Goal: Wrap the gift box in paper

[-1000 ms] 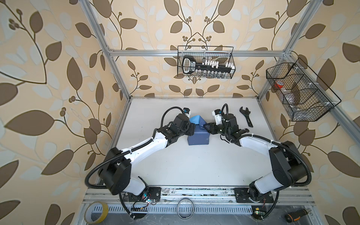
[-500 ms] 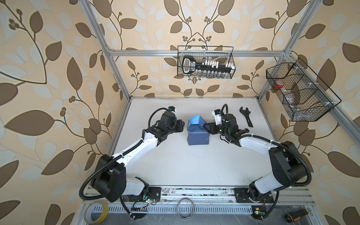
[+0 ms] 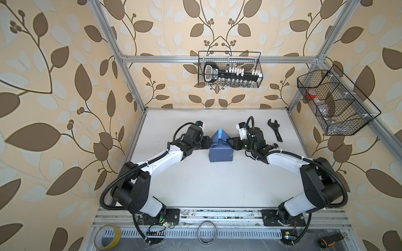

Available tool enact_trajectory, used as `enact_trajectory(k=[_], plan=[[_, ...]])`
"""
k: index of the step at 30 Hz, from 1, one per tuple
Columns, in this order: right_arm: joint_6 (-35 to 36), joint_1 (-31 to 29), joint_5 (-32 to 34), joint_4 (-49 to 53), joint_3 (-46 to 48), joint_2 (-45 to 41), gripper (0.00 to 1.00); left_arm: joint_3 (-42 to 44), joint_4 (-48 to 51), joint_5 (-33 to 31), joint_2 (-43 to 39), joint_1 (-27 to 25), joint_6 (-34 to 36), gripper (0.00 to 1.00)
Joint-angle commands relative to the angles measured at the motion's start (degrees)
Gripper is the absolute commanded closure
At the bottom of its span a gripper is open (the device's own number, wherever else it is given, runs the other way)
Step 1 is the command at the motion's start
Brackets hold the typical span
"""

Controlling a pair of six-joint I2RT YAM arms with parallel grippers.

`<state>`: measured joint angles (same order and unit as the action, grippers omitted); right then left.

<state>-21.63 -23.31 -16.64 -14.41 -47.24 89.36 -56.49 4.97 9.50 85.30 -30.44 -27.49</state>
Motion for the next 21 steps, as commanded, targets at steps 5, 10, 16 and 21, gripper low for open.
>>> enact_trajectory(k=[5, 10, 16, 21], plan=[[0.55, -0.77, 0.74, 4.61, 2.50, 0.90, 0.51, -2.19, -2.93, 1.87, 1.23, -0.78, -0.29, 0.57], [0.79, -0.76, 0.49, 4.22, 2.42, 0.61, 0.51, -2.49, -2.69, 2.39, 2.35, -0.80, 0.56, 0.53], [0.97, -0.77, 0.41, 4.14, 2.61, 0.29, 0.51, -1.45, -1.59, 1.74, -0.14, -0.72, 1.23, 0.47], [1.18, -0.77, 0.34, 4.09, 2.73, 0.28, 0.51, 1.53, -0.52, 0.87, -7.62, -0.63, -0.35, 0.43]])
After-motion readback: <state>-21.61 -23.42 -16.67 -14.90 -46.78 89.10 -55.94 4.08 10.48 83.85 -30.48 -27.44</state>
